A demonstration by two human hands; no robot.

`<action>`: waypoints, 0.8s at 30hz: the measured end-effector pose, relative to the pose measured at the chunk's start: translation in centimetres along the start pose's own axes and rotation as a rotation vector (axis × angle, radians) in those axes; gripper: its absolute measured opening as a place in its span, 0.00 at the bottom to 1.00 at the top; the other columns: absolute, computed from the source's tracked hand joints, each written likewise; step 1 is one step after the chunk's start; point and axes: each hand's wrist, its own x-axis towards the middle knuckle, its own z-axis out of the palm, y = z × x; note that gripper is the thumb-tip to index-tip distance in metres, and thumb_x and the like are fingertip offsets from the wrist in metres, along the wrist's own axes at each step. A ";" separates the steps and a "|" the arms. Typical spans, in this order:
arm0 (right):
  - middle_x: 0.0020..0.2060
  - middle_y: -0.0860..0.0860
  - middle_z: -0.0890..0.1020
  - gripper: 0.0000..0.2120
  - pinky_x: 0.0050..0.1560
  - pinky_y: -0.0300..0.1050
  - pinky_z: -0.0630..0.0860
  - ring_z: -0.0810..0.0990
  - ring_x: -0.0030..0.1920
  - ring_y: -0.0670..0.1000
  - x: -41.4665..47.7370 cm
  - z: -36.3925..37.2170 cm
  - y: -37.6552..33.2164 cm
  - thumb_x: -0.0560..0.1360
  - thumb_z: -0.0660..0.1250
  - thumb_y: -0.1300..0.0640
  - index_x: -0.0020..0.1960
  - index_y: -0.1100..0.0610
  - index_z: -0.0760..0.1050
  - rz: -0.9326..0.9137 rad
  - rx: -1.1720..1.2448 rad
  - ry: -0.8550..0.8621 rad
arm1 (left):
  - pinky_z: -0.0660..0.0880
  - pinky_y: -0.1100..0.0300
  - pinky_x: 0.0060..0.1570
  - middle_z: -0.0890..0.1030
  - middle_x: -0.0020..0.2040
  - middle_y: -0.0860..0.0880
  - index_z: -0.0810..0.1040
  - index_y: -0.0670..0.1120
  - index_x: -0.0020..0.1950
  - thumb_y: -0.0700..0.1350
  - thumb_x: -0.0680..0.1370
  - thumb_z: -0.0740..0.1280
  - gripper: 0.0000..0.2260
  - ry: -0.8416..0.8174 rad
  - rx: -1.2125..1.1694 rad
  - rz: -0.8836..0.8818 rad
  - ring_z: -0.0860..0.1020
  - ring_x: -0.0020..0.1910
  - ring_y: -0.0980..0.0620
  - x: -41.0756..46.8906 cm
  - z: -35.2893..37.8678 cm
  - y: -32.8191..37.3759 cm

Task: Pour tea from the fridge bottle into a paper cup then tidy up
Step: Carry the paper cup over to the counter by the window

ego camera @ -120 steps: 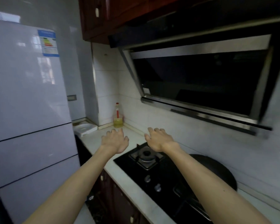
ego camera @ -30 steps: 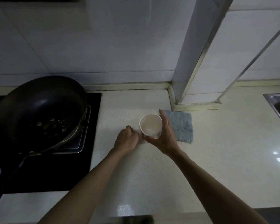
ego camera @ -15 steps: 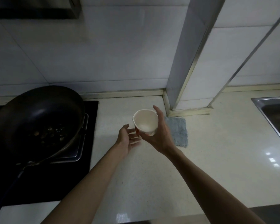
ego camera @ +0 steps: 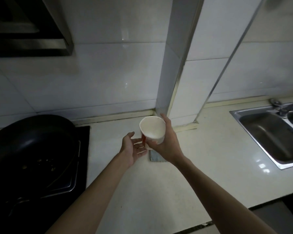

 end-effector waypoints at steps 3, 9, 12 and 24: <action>0.65 0.43 0.68 0.49 0.52 0.26 0.67 0.67 0.61 0.41 -0.3 -1.6 -0.5 0.65 0.80 0.49 0.75 0.49 0.53 0.021 -0.001 0.047 | 0.75 0.49 0.49 0.79 0.43 0.39 0.74 0.35 0.55 0.52 0.81 0.54 0.21 -0.036 0.023 -0.006 0.77 0.41 0.43 -0.8 1.5 0.4; 0.68 0.47 0.69 0.47 0.57 0.36 0.71 0.69 0.63 0.46 -1.2 -5.7 -1.6 0.67 0.79 0.50 0.76 0.49 0.53 0.045 -0.021 0.119 | 0.74 0.50 0.46 0.79 0.32 0.41 0.73 0.35 0.54 0.51 0.79 0.55 0.20 -0.080 0.077 -0.020 0.76 0.35 0.43 -1.9 5.0 0.9; 0.70 0.49 0.68 0.48 0.60 0.43 0.72 0.70 0.65 0.50 -1.7 -8.1 -1.7 0.67 0.78 0.49 0.77 0.51 0.52 0.051 -0.035 0.162 | 0.72 0.53 0.46 0.79 0.25 0.42 0.75 0.36 0.47 0.51 0.78 0.55 0.19 -0.126 0.123 -0.024 0.75 0.34 0.43 -2.6 7.5 1.0; 0.70 0.48 0.69 0.49 0.62 0.39 0.70 0.70 0.66 0.49 -6.9 -21.7 0.7 0.66 0.78 0.45 0.77 0.50 0.52 0.077 -0.092 0.400 | 0.71 0.50 0.55 0.80 0.44 0.37 0.74 0.35 0.54 0.51 0.79 0.53 0.20 -0.343 0.379 -0.028 0.78 0.45 0.41 -7.6 21.0 -3.3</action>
